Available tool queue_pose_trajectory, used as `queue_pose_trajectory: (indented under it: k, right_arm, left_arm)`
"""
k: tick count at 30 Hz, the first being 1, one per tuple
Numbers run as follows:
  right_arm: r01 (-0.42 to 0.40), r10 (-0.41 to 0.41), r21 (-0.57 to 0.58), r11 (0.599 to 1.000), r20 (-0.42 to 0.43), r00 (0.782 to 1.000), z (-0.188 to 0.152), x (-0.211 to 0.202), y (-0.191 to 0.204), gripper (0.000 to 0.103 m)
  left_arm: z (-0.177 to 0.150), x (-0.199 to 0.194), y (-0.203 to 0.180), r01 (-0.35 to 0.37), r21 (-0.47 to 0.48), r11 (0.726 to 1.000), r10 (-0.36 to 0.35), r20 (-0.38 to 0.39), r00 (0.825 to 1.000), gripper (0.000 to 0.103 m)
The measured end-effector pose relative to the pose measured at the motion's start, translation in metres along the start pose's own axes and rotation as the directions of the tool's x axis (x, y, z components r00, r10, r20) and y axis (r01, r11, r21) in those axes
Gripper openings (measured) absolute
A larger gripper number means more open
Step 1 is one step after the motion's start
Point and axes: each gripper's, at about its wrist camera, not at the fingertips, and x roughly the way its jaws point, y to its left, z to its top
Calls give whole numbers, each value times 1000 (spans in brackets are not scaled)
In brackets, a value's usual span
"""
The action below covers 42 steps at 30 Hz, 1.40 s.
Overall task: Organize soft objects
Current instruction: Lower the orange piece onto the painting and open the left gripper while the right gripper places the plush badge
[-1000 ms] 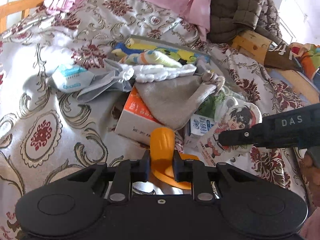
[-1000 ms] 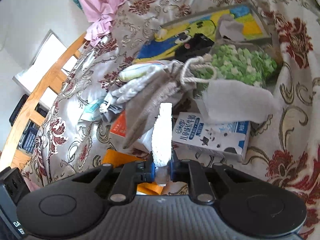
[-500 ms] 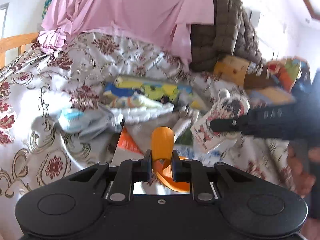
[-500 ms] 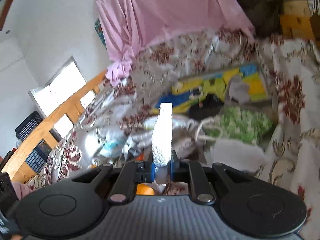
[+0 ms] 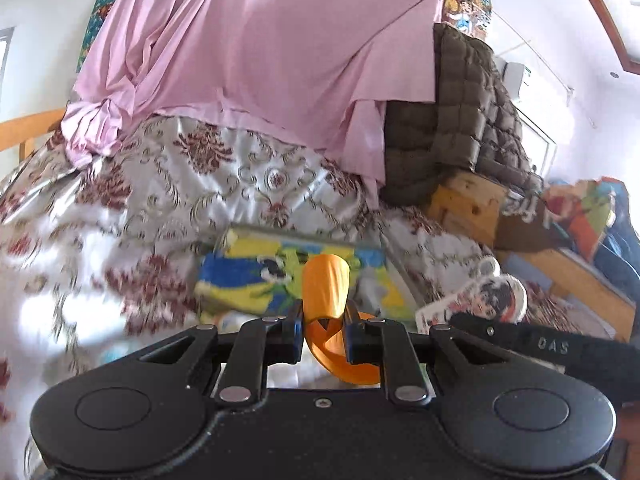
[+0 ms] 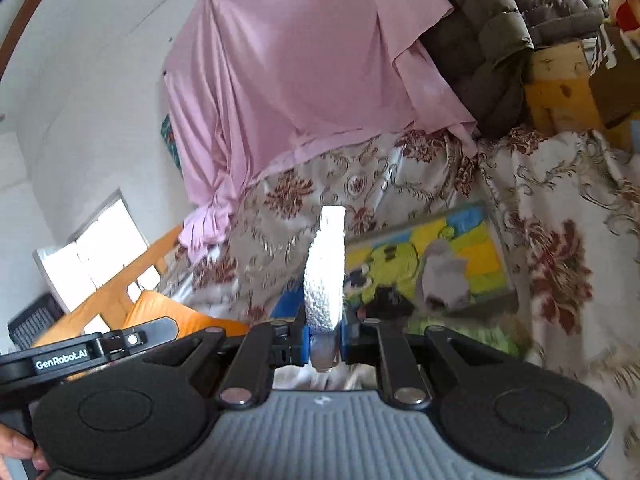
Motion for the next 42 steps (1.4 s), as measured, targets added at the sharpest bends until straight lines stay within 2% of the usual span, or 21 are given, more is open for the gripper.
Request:
queue_pose_trajectory:
  k: [6,10,12,16,21,26,31,38,40,42]
  right_arm:
    - [-11,9,80,997,29,1000,27,61,-36,15]
    - [0,2,144,990,-19,1000,40,104,-58,15]
    - [30,-22,134,991,-59,998,43,122,-64,15]
    - [90,-74,127,988,-122,990,39,143,-77,15]
    - [115,-82,192,975,-174,981,37,161,-102,15]
    - [150,-102,204,967,-228,968,38,171,-115,16]
    - [213,-167,172,962,-248,954,41,174,-118,26]
    - [317,-295,70,946,-218,930,41,171,-109,41]
    - [333,-317,46,942,-209,925,40,170,-107,51]
    - [351,-339,27,936,-196,920,41,167,-105,57]
  left_arm:
    - [39,67,-3,-20,54,998,20,2,1000,20]
    - [54,112,-3,-12,58,998,12,-15,1000,21]
    - [58,136,-5,-9,57,998,10,-30,999,21]
    - [59,177,-8,-21,35,999,23,-74,997,21]
    - [50,216,-13,-21,31,999,24,-118,993,21]
    - [39,248,-8,-26,-24,999,20,-198,980,21]
    - [31,270,-1,-62,-44,997,46,-298,953,24]
    - [30,277,8,-144,-43,989,118,-367,923,33]
    - [31,278,10,-161,-50,986,130,-383,915,38]
    - [32,276,10,-177,-43,983,148,-383,912,41]
